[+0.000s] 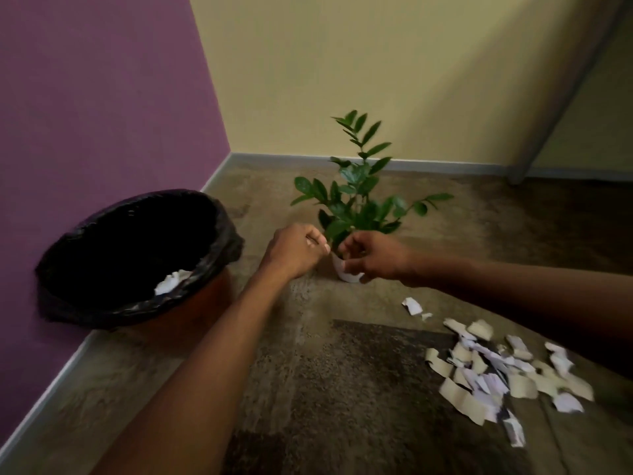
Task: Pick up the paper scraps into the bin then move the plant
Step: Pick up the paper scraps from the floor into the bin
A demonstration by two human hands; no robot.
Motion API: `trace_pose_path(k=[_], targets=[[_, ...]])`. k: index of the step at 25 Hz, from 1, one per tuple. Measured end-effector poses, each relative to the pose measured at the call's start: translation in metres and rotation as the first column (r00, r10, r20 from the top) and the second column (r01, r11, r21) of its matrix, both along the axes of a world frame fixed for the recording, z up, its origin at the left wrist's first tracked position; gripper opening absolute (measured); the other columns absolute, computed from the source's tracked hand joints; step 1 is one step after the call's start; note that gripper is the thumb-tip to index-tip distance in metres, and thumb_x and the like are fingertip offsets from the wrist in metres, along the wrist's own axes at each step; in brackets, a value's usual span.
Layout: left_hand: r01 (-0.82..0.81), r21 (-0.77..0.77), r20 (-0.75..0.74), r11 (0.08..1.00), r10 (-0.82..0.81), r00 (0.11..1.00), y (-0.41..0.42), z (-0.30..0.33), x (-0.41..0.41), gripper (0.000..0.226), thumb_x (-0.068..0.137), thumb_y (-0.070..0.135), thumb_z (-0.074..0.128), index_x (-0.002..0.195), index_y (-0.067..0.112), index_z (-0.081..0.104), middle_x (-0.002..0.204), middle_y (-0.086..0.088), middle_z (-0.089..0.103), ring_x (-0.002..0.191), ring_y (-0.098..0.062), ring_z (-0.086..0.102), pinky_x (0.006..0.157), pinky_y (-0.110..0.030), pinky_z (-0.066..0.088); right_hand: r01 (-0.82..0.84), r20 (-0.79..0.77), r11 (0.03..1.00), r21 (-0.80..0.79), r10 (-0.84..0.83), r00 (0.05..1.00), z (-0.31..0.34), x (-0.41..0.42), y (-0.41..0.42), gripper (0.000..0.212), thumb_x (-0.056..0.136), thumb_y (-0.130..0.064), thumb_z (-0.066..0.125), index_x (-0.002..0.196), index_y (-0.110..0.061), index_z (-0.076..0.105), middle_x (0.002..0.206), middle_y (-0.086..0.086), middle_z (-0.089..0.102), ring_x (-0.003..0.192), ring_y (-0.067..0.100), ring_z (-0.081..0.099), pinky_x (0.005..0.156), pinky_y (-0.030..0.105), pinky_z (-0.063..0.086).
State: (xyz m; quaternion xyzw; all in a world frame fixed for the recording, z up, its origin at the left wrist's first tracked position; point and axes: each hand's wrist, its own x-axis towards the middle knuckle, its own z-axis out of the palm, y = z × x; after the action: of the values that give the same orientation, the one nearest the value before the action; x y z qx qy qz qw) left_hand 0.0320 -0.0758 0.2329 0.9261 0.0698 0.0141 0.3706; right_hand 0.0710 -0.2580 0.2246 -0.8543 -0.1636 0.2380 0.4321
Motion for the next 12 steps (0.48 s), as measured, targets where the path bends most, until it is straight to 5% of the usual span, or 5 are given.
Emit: trace_pose_path(k=[3,5,8,12], targets=[[0.148,-0.018,-0.037,0.989,-0.149,0.988,-0.051,-0.036,0.006,0.019,0.079,0.031,0.077,0.095,0.027,0.068,0.081,0.008,0.067,0.075,-0.01,0.064,0.06,-0.022,0.045,-0.002,0.109,0.97,-0.242,0.029,0.994,-0.038,-0.008,-0.075,0.047,0.077,-0.025,0.079,0.118,-0.022,0.057,0.116,-0.004,0.061,0.083,0.011,0.062,0.072,0.027,0.052],[0.259,0.021,-0.086,0.966,-0.256,0.963,-0.083,-0.066,0.005,0.037,0.077,0.032,0.079,0.11,0.024,0.066,0.103,0.002,0.066,0.094,-0.015,0.064,0.075,-0.026,0.051,0.013,0.155,0.925,-0.38,0.05,0.987,-0.065,-0.015,-0.122,0.059,0.076,-0.025,0.079,0.128,-0.02,0.052,0.126,0.002,0.058,0.094,0.016,0.062,0.08,0.025,0.048],[0.405,0.142,-0.238,0.903,-0.366,0.9,-0.121,-0.119,0.0,0.066,0.074,0.041,0.079,0.132,0.03,0.05,0.135,-0.001,0.049,0.12,-0.022,0.055,0.097,-0.038,0.049,0.094,0.149,0.889,-0.447,-0.029,0.988,-0.106,-0.028,-0.183,0.071,0.073,-0.027,0.081,0.134,-0.017,0.047,0.134,0.007,0.051,0.114,0.022,0.055,0.093,0.032,0.047],[0.488,0.172,-0.385,0.856,-0.397,0.833,-0.146,-0.18,-0.009,0.101,0.069,0.045,0.082,0.151,0.03,0.024,0.153,-0.003,0.021,0.137,-0.027,0.04,0.109,-0.042,0.041,0.246,0.175,0.845,-0.475,-0.183,0.967,-0.145,-0.047,-0.241,0.081,0.068,-0.027,0.084,0.138,-0.018,0.044,0.135,0.009,0.047,0.12,0.026,0.051,0.095,0.031,0.043]])
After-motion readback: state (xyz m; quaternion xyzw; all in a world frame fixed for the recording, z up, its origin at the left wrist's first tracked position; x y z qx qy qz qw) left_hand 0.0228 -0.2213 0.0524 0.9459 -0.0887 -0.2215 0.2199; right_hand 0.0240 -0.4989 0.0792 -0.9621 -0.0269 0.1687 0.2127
